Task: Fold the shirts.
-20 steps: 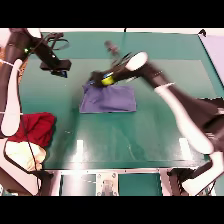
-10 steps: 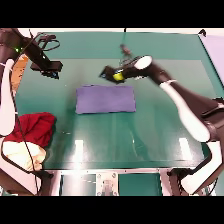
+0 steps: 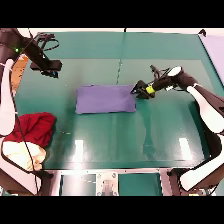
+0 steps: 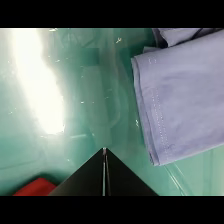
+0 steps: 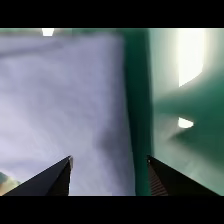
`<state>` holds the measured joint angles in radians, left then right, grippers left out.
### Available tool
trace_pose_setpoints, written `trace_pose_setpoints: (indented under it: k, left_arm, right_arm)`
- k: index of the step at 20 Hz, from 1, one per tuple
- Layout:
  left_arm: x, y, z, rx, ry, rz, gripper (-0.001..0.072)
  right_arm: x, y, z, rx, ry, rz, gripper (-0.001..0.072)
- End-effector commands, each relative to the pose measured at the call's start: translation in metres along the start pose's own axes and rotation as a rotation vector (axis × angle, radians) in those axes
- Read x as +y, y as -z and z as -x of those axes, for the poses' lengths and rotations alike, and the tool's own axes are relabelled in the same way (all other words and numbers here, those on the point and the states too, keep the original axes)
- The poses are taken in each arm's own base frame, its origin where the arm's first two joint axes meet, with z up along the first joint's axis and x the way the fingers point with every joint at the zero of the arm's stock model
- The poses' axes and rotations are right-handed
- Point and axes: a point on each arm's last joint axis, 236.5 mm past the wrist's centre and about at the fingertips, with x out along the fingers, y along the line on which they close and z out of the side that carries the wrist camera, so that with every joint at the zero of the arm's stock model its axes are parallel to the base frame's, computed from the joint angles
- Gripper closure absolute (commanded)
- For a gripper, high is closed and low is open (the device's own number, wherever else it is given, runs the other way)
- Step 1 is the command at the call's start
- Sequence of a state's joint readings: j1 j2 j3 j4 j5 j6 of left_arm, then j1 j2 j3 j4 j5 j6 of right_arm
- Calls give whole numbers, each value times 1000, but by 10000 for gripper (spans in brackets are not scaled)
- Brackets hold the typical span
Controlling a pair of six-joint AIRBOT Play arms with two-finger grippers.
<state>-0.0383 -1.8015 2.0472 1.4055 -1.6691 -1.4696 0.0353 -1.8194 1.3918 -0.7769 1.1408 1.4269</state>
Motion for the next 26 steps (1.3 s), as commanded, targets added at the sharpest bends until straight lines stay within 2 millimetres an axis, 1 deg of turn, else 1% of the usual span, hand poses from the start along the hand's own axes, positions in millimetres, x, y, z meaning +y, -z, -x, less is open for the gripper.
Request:
trace_pose_setpoints:
  k: [1,2,3,4,5,6,7,8,9,11,12,13,15,17,18,20,21,23,26]
  left_arm:
    - [1,0,0,-1,-1,17,674]
    - [0,0,0,-1,-1,17,673]
    - [0,0,0,-1,-1,17,674]
    - [0,0,0,-1,-1,17,674]
    - [0,0,0,0,-1,17,673]
    - [0,0,0,1,-1,17,674]
    - [0,2,0,6,0,16,673]
    - [0,3,0,13,0,16,674]
    - [0,5,0,21,1,16,674]
    - [0,8,1,34,2,16,674]
    - [0,9,1,36,3,16,674]
    - [0,9,1,36,2,16,674]
    - [0,9,1,36,2,16,674]
    - [0,9,1,36,2,16,674]
    - [0,9,1,36,2,16,674]
    - [0,9,1,35,2,16,674]
    - [0,8,1,33,2,16,674]
    - [0,8,1,32,2,16,674]
    - [0,9,-1,39,3,17,674]
  right_arm:
    - [22,21,-40,66,-124,-18,169]
    - [42,18,-45,45,-178,-9,174]
    - [63,13,-44,23,-228,8,317]
    - [83,6,-38,5,-273,33,641]
    - [99,0,-27,-5,-301,58,699]
    - [113,-10,-9,-22,-321,80,700]
    - [123,-21,15,-51,-334,100,700]
    - [126,-33,48,-95,-327,112,701]
    - [124,-43,82,-147,-307,115,701]
    - [106,-56,159,-259,-254,96,701]
    - [92,-58,193,-311,-226,73,701]
    - [75,-58,225,-364,-192,45,701]
    - [36,-57,289,-489,-120,-18,701]
    - [-7,-52,354,-633,-73,-110,701]
    - [-27,-47,383,-699,-58,-156,701]
    - [-68,-28,436,-814,-22,-246,701]
    - [-88,-16,459,-862,-3,-290,701]
    - [-120,11,490,-918,22,-370,701]
    - [-157,51,516,-956,124,-467,701]
